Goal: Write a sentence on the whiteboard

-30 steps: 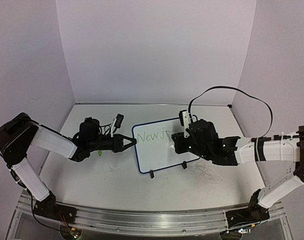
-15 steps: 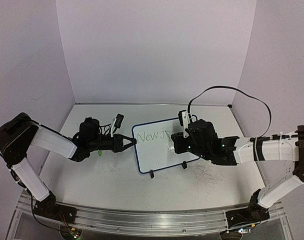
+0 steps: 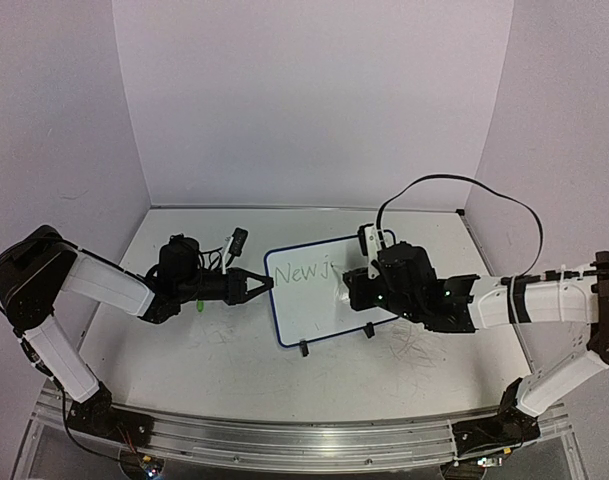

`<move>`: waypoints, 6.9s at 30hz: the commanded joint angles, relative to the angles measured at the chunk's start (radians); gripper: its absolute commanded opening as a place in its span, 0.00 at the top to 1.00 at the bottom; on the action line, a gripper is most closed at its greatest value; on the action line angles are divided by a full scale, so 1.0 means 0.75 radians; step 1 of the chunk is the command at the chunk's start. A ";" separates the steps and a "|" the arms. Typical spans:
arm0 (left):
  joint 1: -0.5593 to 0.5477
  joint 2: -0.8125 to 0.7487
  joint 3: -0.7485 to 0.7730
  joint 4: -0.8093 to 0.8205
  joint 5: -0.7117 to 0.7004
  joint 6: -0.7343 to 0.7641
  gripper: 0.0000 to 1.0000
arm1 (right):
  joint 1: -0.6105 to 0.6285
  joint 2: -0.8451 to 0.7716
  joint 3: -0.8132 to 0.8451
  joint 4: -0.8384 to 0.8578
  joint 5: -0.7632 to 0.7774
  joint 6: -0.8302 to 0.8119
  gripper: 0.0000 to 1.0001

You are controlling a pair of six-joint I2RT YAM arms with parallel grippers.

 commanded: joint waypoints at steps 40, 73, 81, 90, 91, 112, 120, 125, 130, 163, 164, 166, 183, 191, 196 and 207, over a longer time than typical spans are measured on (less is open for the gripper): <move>-0.003 -0.052 0.031 -0.009 0.014 0.014 1.00 | -0.013 0.038 0.063 0.004 0.003 -0.009 1.00; -0.004 -0.056 0.026 -0.013 0.007 0.017 1.00 | -0.053 -0.040 0.032 0.040 0.024 -0.049 1.00; -0.004 -0.055 0.028 -0.015 0.008 0.018 1.00 | -0.052 -0.014 0.052 0.040 0.036 -0.056 1.00; -0.004 -0.060 0.027 -0.015 0.009 0.018 1.00 | -0.053 -0.022 0.033 -0.004 0.044 -0.020 1.00; -0.004 -0.060 0.027 -0.015 0.009 0.018 1.00 | -0.054 -0.027 0.027 -0.009 0.041 -0.014 1.00; -0.004 -0.066 0.022 -0.018 0.008 0.017 1.00 | -0.036 -0.081 -0.070 -0.026 0.040 0.061 1.00; -0.004 -0.064 0.026 -0.020 0.009 0.017 1.00 | -0.038 -0.071 -0.031 -0.017 0.118 0.039 1.00; -0.004 -0.066 0.025 -0.020 0.008 0.014 1.00 | -0.041 -0.038 0.006 0.021 0.124 0.012 1.00; -0.004 -0.068 0.023 -0.023 0.007 0.017 1.00 | -0.048 -0.022 0.026 0.028 0.131 0.001 1.00; -0.004 -0.067 0.029 -0.024 0.009 0.018 1.00 | -0.011 -0.057 -0.072 -0.047 0.072 0.103 1.00; -0.004 -0.071 0.027 -0.024 0.008 0.019 1.00 | -0.009 -0.058 -0.077 -0.047 0.071 0.107 1.00; -0.004 -0.075 0.022 -0.024 0.005 0.019 1.00 | -0.003 -0.060 -0.085 -0.048 0.070 0.116 1.00; -0.004 -0.076 0.021 -0.027 0.004 0.018 1.00 | 0.031 0.023 0.017 0.001 0.058 0.080 1.00; -0.004 -0.072 0.015 -0.026 -0.003 0.022 1.00 | 0.029 -0.217 -0.096 0.032 0.073 0.019 1.00; -0.004 -0.058 0.019 -0.029 0.003 0.027 1.00 | -0.042 -0.311 -0.184 0.012 0.043 -0.007 1.00; -0.005 -0.066 0.010 -0.038 -0.013 0.018 1.00 | -0.041 -0.261 -0.136 0.025 0.021 -0.028 1.00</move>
